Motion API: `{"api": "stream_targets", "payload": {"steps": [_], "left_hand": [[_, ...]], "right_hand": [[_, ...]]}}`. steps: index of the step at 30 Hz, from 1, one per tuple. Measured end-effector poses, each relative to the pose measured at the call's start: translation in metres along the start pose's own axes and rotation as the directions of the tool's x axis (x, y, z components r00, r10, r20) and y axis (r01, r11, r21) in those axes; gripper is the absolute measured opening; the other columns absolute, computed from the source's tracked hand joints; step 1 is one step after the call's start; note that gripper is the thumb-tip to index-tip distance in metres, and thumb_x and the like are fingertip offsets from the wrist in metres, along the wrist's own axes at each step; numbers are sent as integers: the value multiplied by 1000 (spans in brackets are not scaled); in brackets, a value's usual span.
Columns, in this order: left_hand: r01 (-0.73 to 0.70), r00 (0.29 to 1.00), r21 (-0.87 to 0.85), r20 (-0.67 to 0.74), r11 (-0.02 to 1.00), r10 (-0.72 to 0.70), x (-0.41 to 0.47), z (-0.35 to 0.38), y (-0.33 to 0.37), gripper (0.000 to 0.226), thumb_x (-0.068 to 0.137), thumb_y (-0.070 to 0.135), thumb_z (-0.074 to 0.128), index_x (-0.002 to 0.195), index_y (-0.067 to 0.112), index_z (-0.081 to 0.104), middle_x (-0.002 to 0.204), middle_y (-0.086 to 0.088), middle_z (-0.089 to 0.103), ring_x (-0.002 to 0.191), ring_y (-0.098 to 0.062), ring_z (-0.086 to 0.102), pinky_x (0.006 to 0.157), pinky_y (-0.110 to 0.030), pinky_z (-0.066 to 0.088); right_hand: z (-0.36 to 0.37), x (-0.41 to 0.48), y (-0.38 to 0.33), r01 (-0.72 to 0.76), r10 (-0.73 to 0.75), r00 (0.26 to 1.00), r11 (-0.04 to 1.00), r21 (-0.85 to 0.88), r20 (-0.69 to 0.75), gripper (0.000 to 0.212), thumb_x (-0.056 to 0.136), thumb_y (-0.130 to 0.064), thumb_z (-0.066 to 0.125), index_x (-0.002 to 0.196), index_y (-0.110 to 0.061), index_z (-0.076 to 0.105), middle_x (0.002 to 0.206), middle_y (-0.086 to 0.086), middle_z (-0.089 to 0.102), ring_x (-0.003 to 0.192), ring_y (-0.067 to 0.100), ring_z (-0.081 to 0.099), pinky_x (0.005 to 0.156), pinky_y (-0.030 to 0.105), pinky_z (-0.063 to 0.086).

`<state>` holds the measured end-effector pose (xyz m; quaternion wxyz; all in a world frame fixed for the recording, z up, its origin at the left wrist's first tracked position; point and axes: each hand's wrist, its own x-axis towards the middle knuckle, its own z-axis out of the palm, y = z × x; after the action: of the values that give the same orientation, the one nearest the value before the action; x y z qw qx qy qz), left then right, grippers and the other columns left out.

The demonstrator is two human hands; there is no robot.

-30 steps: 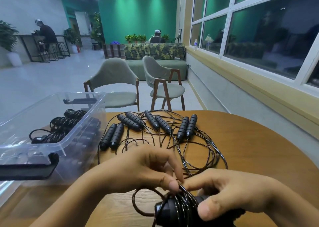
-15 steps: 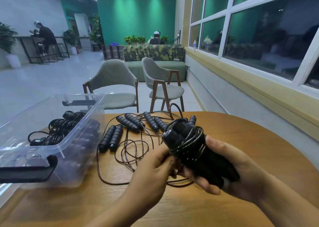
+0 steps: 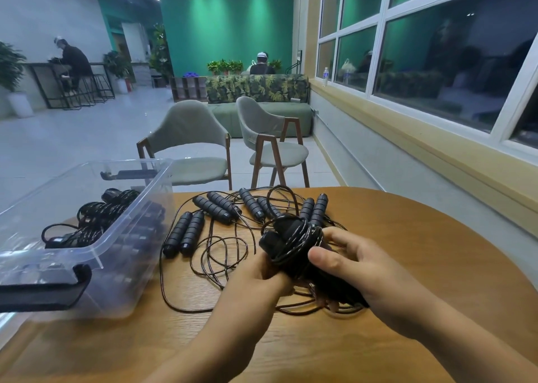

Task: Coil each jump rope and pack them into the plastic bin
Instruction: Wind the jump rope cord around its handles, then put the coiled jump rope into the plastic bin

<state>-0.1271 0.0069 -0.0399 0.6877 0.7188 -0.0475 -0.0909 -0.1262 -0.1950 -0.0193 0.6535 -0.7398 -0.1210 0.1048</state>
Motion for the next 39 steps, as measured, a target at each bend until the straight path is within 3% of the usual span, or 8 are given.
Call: {"api": "stream_targets", "payload": {"steps": [3, 7, 10, 19, 26, 33, 36, 39], "left_hand": [[51, 999, -29, 6, 998, -50, 3, -3, -1, 27, 92, 8, 69, 103, 30, 79, 98, 4, 79, 95, -13, 70, 89, -32, 48], [86, 994, -164, 74, 983, -75, 9, -8, -2, 37, 78, 25, 71, 115, 24, 78, 113, -3, 79, 112, -19, 70, 93, -34, 49], [86, 995, -222, 72, 971, -72, 9, -10, 0, 41, 86, 35, 78, 122, 15, 72, 116, -7, 78, 116, -21, 71, 101, -37, 50], [45, 999, 88, -33, 995, -43, 3, -69, 24, 55, 86, 68, 68, 131, 37, 62, 112, 8, 79, 108, -10, 72, 85, -35, 50], [-11, 991, 137, -130, 991, 29, -14, -156, 63, 40, 93, 45, 70, 129, 30, 62, 106, -5, 80, 92, -16, 78, 79, -32, 53], [-29, 951, 105, -302, 994, 59, -21, -245, 100, 58, 78, 44, 75, 128, 20, 59, 97, -12, 80, 88, -32, 79, 62, -27, 57], [14, 940, 127, -340, 992, 30, -23, -280, 108, 62, 78, 50, 74, 131, 22, 58, 105, -14, 79, 89, -36, 79, 71, -33, 58], [94, 939, 173, -342, 980, -30, -22, -311, 107, 64, 81, 54, 74, 136, 29, 53, 112, -19, 76, 90, -40, 78, 90, -46, 60]], "right_hand": [[-4, 1, 1, -10, 9, 1000, 999, -48, -22, 55, 90, -52, 77, 135, -21, 67, 117, 11, 79, 103, 35, 79, 89, 58, 63], [-4, 1, -4, 8, -13, 999, 995, -101, -44, 34, 99, -46, 70, 123, -23, 75, 107, 8, 81, 98, 28, 79, 77, 39, 65], [-2, 1, -3, 25, -36, 997, 987, -157, -69, 31, 97, -47, 67, 120, -28, 76, 106, 5, 81, 95, 27, 79, 78, 41, 67], [35, 25, -16, 146, -162, 986, 957, -250, -43, 26, 98, -58, 64, 113, -41, 78, 99, 1, 80, 92, 25, 77, 82, 59, 63], [95, 78, -58, 258, -235, 966, 888, -380, 106, 38, 97, -63, 59, 111, -32, 77, 97, -2, 78, 89, 18, 76, 79, 52, 64], [168, 150, -105, 382, -310, 923, 806, -452, 228, 42, 102, -59, 59, 99, -22, 77, 88, 2, 76, 81, 17, 72, 78, 46, 61], [199, 176, -118, 389, -273, 914, 801, -456, 300, 40, 104, -55, 60, 95, -19, 76, 82, 2, 76, 69, 9, 70, 62, 28, 56], [227, 202, -124, 389, -214, 907, 757, -525, 363, 54, 102, -62, 59, 101, -12, 77, 87, 10, 78, 80, 25, 75, 76, 45, 60]]}}
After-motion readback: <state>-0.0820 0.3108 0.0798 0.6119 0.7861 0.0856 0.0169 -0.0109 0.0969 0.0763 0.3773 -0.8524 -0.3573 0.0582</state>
